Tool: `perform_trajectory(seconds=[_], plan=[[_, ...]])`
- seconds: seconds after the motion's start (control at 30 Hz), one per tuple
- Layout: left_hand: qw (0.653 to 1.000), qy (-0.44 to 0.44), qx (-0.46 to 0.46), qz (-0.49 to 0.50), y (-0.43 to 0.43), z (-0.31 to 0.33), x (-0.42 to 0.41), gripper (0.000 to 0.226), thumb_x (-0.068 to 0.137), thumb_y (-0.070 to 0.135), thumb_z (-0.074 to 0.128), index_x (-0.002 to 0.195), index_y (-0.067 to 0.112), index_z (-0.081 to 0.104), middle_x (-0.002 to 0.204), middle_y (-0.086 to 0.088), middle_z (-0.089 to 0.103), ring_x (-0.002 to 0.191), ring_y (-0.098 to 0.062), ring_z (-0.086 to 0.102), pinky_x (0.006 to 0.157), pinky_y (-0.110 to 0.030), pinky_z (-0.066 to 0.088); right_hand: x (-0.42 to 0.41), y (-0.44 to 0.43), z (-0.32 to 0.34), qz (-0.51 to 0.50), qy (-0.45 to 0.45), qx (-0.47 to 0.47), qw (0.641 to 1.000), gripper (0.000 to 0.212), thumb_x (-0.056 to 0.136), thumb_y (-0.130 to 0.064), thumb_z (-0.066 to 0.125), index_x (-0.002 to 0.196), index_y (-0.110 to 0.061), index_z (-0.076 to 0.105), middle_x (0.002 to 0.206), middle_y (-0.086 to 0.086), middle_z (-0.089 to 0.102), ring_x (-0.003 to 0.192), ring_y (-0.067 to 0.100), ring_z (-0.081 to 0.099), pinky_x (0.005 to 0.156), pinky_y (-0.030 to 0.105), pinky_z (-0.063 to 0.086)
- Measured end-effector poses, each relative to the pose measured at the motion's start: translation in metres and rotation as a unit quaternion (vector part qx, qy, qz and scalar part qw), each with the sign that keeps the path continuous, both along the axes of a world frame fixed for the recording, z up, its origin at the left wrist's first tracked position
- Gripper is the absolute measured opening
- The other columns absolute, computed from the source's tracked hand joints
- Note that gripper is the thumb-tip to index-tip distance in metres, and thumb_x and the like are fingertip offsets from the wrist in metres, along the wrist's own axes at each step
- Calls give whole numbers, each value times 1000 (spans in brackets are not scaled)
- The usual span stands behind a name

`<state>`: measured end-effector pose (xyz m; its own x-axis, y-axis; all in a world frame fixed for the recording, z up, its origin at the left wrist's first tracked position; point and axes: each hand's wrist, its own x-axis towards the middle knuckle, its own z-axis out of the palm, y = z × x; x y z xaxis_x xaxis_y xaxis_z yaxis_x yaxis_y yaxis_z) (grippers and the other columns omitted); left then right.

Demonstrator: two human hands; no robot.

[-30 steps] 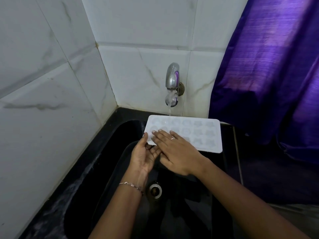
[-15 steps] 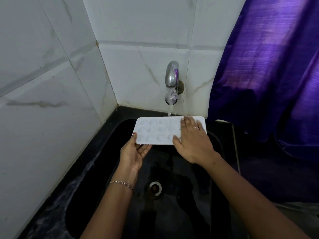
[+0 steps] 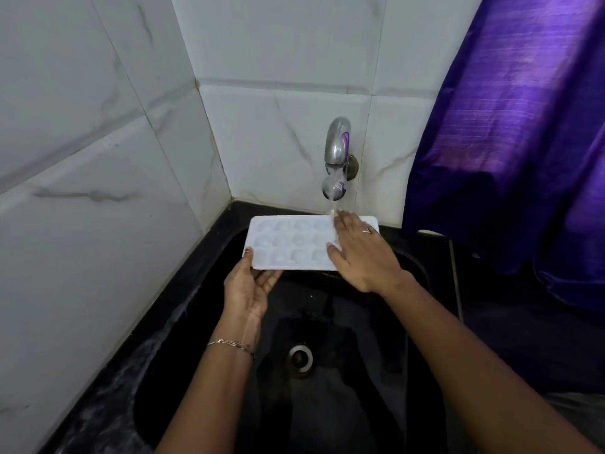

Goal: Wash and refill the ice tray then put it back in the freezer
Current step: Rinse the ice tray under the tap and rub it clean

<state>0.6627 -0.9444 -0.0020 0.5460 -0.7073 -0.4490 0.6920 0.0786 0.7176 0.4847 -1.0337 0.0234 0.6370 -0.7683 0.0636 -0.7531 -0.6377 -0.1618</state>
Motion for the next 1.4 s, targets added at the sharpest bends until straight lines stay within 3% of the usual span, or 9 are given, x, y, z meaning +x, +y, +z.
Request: perform_trajectory(seconds=[0.17, 0.33, 0.53, 0.63, 0.77, 0.9, 1.17, 1.27, 1.4], plan=[[999, 5, 36, 1, 7, -12, 4, 19, 97, 27, 54, 101, 10, 61, 96, -10, 69, 83, -24, 68, 59, -33, 58, -19, 23, -22, 36, -9, -66, 997, 85, 92, -66, 15, 154, -8, 12, 162, 9, 8, 150, 18, 5, 121, 36, 1], [994, -5, 109, 5, 14, -20, 21, 14, 93, 26, 59, 91, 13, 60, 88, -9, 64, 77, -21, 64, 58, -30, 57, -47, 32, -40, 170, -111, -135, 970, 63, 73, -11, 75, 133, -9, 55, 135, 6, 59, 124, 21, 56, 108, 39, 41], [977, -74, 186, -77, 9, -23, 20, 39, 89, 52, 51, 94, 14, 60, 73, -7, 63, 66, -17, 59, 54, -27, 50, -49, 41, -47, -48, -386, 107, 915, 31, 71, -20, 84, 99, -23, 71, 94, -11, 72, 90, 3, 66, 79, 32, 56], [977, -65, 179, -96, 6, -22, 13, 52, 93, 61, 39, 93, 14, 61, 64, -7, 68, 70, -22, 59, 54, -29, 44, -45, 44, -51, -78, -453, 219, 861, 28, 73, -20, 83, 97, -23, 70, 91, -8, 74, 88, 9, 70, 78, 34, 57], [972, -100, 194, -83, 0, -28, 12, 72, 83, 67, 52, 122, 7, 56, 102, -13, 68, 86, -27, 67, 56, -31, 53, -44, 46, -47, -143, -551, 343, 747, 24, 82, -14, 74, 105, -17, 67, 98, -1, 75, 90, 14, 72, 71, 27, 58], [962, -186, 182, -77, -8, -29, 10, 45, 91, 33, 63, 122, 6, 44, 115, -13, 63, 99, -27, 66, 70, -34, 56, -52, 43, -51, -200, -592, 462, 630, 33, 89, -27, 63, 117, -9, 64, 111, 8, 72, 100, 24, 70, 83, 38, 57], [946, -264, 131, -137, -23, -23, -4, 46, 99, 47, 38, 126, 11, 50, 117, -11, 64, 100, -26, 67, 80, -44, 58, -44, 37, -43, -271, -669, 515, 463, 53, 99, -52, 30, 121, -16, 61, 112, 3, 72, 101, 19, 70, 86, 36, 53], [888, -396, 193, -131, -25, -21, -11, 47, 100, 42, 36, 136, 14, 47, 136, -15, 47, 117, -29, 53, 98, -42, 46, -44, 33, -41, -301, -675, 497, 456, 51, 99, -51, 32, 123, -16, 61, 112, 4, 72, 99, 21, 70, 76, 35, 56], [696, -653, 271, -125, -24, -12, -26, 56, 102, 35, 28, 152, 9, 20, 159, -13, 11, 147, -30, 9, 118, -45, 12, -50, 30, -45, -322, -671, 487, 457, 48, 99, -49, 36, 125, -16, 60, 113, 6, 72, 99, 23, 70, 73, 37, 56]])
